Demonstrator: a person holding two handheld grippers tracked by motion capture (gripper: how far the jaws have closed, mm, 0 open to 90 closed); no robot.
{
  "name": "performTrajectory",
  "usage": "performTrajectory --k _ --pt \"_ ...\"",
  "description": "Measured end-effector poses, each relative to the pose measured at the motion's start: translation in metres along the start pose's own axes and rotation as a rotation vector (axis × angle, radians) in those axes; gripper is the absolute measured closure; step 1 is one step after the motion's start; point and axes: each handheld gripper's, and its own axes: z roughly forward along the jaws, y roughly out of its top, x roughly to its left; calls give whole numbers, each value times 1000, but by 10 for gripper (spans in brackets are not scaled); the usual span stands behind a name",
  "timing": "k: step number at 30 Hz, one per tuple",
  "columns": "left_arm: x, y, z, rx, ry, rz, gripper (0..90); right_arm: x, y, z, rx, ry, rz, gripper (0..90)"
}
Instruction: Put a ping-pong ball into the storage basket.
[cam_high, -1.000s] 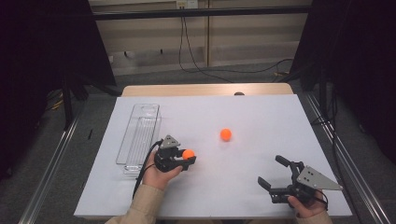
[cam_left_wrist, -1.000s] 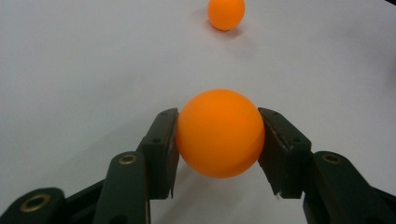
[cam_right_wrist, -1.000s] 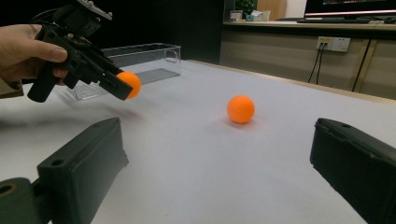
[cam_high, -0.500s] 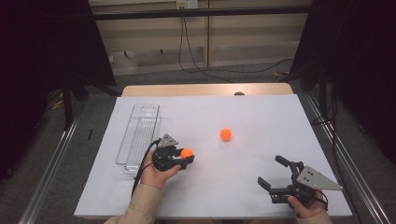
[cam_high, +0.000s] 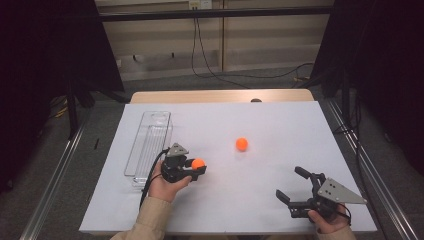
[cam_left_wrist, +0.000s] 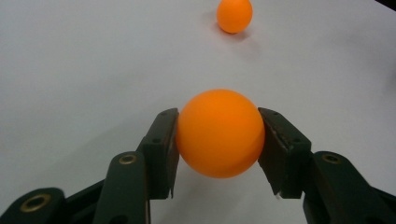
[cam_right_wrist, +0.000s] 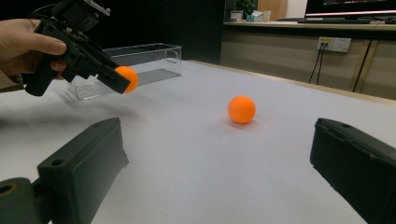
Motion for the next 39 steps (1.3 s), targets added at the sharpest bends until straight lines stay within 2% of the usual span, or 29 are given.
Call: performTrajectory --k 9,39 --pt "4 1 -5 -10 8 -18 509 0 0 0 0 1 -1 23" --pt "11 2 -14 -12 23 -31 509 0 0 0 0 2 -1 23"
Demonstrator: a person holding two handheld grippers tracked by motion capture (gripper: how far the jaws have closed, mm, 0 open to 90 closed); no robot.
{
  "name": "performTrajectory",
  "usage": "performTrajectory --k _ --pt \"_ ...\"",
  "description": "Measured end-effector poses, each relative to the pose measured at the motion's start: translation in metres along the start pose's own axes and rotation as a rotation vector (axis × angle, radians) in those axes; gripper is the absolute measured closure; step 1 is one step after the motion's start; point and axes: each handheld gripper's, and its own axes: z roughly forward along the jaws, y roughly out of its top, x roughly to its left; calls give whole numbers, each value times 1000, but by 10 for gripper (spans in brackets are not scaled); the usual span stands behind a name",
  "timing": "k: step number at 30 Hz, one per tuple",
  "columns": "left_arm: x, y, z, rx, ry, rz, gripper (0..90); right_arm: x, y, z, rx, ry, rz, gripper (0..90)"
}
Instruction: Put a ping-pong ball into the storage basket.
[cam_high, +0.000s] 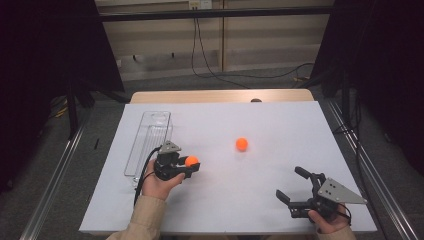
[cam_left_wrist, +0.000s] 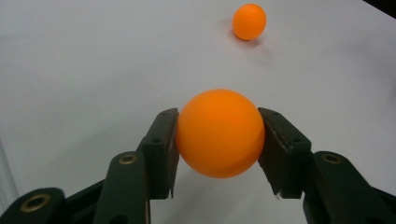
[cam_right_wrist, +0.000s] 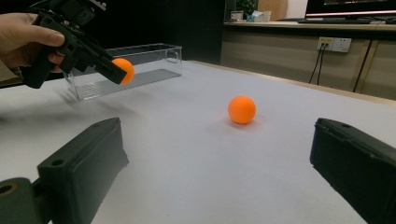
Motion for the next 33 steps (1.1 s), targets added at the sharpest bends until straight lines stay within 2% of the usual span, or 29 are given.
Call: performTrajectory --k 33 --pt "8 2 -11 -12 27 -12 509 0 0 0 -2 0 -1 23"
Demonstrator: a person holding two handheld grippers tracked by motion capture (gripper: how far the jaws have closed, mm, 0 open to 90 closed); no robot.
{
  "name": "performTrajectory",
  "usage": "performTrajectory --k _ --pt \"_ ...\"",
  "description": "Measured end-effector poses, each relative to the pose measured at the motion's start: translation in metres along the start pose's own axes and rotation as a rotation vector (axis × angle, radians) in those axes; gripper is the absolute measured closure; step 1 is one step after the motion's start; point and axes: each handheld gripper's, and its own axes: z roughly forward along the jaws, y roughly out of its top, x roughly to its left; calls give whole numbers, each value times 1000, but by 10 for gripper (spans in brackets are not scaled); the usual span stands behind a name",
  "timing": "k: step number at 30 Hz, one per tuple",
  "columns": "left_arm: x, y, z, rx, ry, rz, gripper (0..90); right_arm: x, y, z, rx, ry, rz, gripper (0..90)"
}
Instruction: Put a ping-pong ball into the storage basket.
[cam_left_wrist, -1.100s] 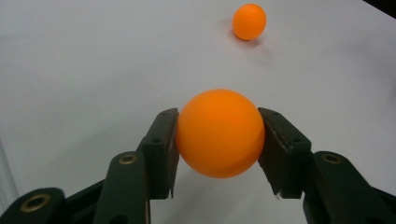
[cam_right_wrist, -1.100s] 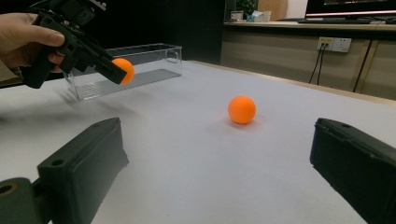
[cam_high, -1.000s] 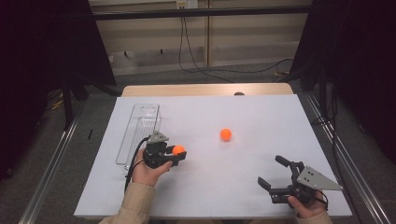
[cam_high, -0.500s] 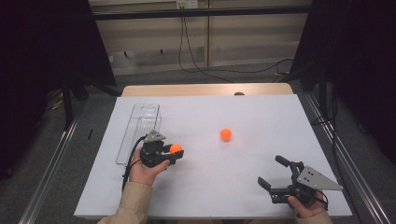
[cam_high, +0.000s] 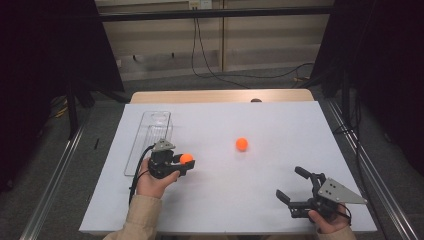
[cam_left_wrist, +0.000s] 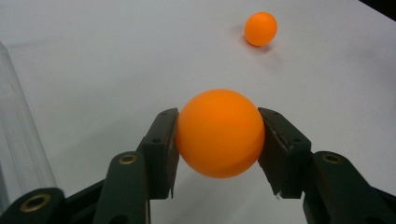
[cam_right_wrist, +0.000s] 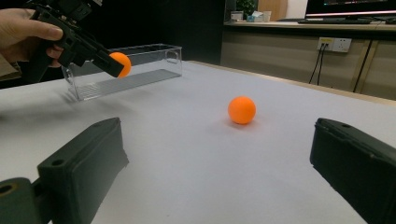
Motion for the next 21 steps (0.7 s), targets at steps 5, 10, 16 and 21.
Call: performTrajectory --k 5,10,16,21 --pt "2 0 -2 -3 2 -4 509 0 0 0 -1 1 -1 23" --pt "3 0 -3 -3 3 -6 509 0 0 0 0 1 1 23" --pt "4 1 -6 -6 5 -8 509 0 0 0 0 1 0 23" --pt "5 1 -6 -9 6 -10 509 0 0 0 -1 1 0 23"
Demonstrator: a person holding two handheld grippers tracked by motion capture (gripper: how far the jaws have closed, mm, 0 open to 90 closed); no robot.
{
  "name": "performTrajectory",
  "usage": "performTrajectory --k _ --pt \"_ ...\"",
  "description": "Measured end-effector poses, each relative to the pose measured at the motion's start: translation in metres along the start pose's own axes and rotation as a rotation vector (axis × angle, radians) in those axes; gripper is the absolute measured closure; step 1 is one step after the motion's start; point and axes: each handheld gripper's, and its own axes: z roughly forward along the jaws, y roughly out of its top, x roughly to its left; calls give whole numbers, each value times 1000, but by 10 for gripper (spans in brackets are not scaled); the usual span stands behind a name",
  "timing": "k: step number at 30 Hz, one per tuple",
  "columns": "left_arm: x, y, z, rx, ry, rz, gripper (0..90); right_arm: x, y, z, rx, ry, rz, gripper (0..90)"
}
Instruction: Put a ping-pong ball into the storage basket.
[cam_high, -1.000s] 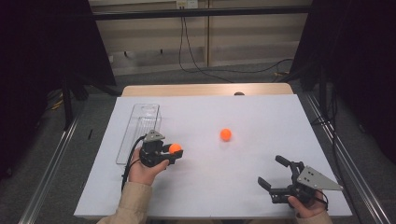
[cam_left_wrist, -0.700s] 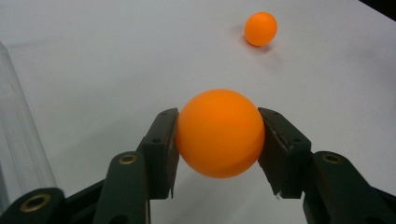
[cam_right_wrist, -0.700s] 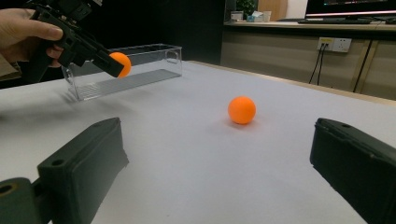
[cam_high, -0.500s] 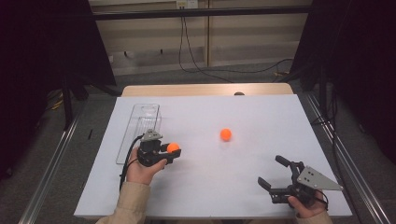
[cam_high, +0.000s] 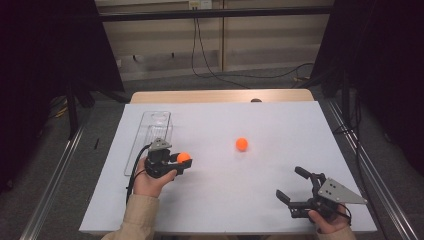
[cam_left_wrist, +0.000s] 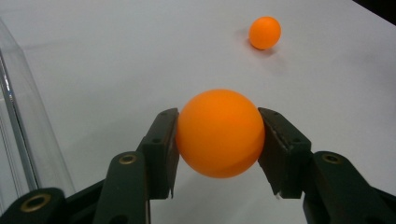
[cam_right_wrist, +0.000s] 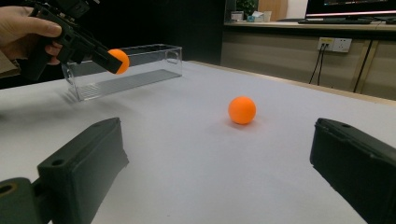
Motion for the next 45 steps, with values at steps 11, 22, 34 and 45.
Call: performTrajectory --k 11,22,34,45 --pt "2 1 -5 2 7 6 509 0 0 0 -1 -1 -1 23" --pt "6 2 -10 -4 16 -1 509 0 0 0 -1 -1 -2 23" --pt "9 1 -13 -14 20 -14 509 0 0 0 -3 0 -2 24" --pt "12 1 -16 -17 25 -14 509 0 0 0 -3 0 -2 24"
